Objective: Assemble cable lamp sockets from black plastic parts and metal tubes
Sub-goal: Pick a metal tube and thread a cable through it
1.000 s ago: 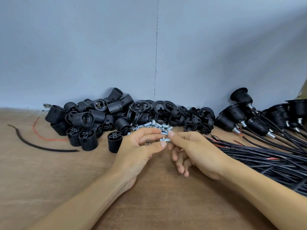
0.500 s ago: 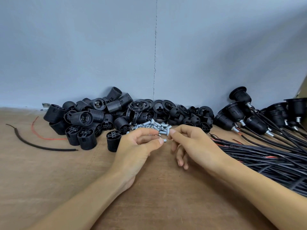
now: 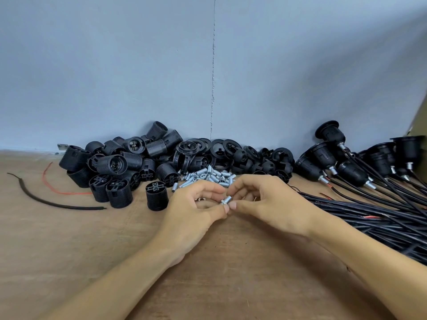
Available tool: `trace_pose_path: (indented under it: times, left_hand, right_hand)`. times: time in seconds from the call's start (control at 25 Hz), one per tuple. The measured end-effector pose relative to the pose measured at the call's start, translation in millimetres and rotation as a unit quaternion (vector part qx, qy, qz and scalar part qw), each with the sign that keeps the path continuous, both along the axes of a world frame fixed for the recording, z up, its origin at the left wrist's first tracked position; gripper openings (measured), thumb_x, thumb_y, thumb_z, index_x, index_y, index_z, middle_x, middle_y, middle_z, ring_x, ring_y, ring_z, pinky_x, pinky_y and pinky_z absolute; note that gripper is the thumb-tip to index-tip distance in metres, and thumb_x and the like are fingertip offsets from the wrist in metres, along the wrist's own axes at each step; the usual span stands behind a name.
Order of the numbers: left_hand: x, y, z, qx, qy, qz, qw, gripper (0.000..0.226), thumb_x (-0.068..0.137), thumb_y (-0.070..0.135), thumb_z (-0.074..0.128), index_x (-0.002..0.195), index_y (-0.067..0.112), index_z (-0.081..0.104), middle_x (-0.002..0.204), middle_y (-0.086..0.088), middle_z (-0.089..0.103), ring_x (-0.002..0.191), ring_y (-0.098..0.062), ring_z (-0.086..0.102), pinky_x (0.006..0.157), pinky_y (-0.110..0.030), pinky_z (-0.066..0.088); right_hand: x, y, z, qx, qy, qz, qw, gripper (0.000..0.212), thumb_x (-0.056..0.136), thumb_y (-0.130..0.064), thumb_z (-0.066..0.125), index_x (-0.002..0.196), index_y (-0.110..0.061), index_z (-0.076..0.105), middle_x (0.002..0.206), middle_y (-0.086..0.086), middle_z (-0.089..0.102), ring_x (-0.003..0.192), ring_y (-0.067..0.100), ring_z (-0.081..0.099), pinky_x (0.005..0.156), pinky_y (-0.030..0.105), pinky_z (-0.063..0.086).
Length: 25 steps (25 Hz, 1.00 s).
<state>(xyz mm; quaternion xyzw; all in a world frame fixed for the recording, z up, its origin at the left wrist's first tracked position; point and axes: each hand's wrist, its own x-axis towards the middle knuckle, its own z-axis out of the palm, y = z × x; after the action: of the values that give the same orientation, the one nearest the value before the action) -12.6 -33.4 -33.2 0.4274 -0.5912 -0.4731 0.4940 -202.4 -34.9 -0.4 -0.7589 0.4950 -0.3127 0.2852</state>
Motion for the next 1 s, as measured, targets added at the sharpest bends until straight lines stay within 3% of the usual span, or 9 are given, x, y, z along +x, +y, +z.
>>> trace_pose_path:
  times: [0.24,0.44,0.56,0.68,0.8,0.92,1.0]
  left_hand:
    - [0,0,1,-0.011,-0.028,0.004,1.000,0.030,0.079,0.000,0.082,0.098,0.023,0.074,0.090,0.005,0.078,0.080,-0.014,0.075,0.071,-0.021,0.057]
    - [0,-2,0,-0.025,-0.050,0.056,0.997,0.032,0.077,0.000,0.081,0.088,0.030,0.076,0.088,0.014,0.074,0.081,-0.006,0.073,0.071,-0.013,0.053]
    - [-2,-1,-1,-0.035,-0.070,0.040,0.996,0.032,0.080,-0.003,0.079,0.090,0.027,0.076,0.088,0.015,0.073,0.082,-0.006,0.073,0.073,-0.014,0.054]
    - [-2,0,-1,-0.045,-0.096,0.039,0.994,0.031,0.081,-0.002,0.078,0.088,0.028,0.075,0.086,0.018,0.073,0.078,-0.001,0.070,0.066,-0.008,0.049]
    - [-3,1,-1,-0.045,-0.122,0.042,0.991,0.029,0.081,0.002,0.079,0.087,0.030,0.076,0.084,0.018,0.074,0.078,0.000,0.071,0.065,-0.006,0.047]
    - [-4,1,-1,-0.042,-0.119,0.045,0.991,0.024,0.081,0.006,0.081,0.086,0.029,0.076,0.082,0.014,0.076,0.076,-0.001,0.071,0.065,-0.006,0.048]
    - [-4,0,-1,-0.037,-0.112,0.041,0.992,0.020,0.082,0.008,0.081,0.087,0.027,0.076,0.079,0.009,0.077,0.074,-0.004,0.072,0.067,-0.010,0.051]
  right_hand:
    - [-4,-1,0,0.020,-0.008,0.013,1.000,0.005,0.090,-0.021,0.074,0.094,-0.025,0.074,0.079,-0.004,0.073,0.066,0.008,0.063,0.073,0.033,0.056]
    - [-27,-12,20,-0.047,0.136,-0.110,0.983,0.006,0.093,-0.028,0.066,0.093,-0.032,0.070,0.077,-0.014,0.069,0.069,-0.003,0.061,0.069,0.015,0.047]
    - [-46,-16,28,-0.017,0.216,-0.149,0.965,0.005,0.087,-0.027,0.072,0.090,-0.031,0.070,0.076,-0.014,0.068,0.072,-0.005,0.059,0.061,0.007,0.040]
    - [-49,-14,21,0.045,0.285,-0.134,0.948,0.005,0.084,-0.029,0.074,0.087,-0.030,0.070,0.083,-0.014,0.069,0.080,0.001,0.062,0.064,0.013,0.041]
    - [-48,-16,14,0.029,0.266,-0.164,0.949,0.004,0.084,-0.029,0.073,0.085,-0.030,0.069,0.081,-0.013,0.068,0.081,0.005,0.063,0.069,0.021,0.049]
    - [-45,-15,3,-0.068,0.226,-0.212,0.948,0.025,0.088,-0.030,0.069,0.113,-0.031,0.064,0.096,-0.013,0.062,0.091,0.014,0.061,0.083,0.038,0.053]
    - [-41,-14,-5,-0.102,0.270,-0.202,0.936,0.047,0.093,-0.034,0.063,0.138,-0.034,0.049,0.114,-0.008,0.054,0.103,0.021,0.058,0.086,0.041,0.052]
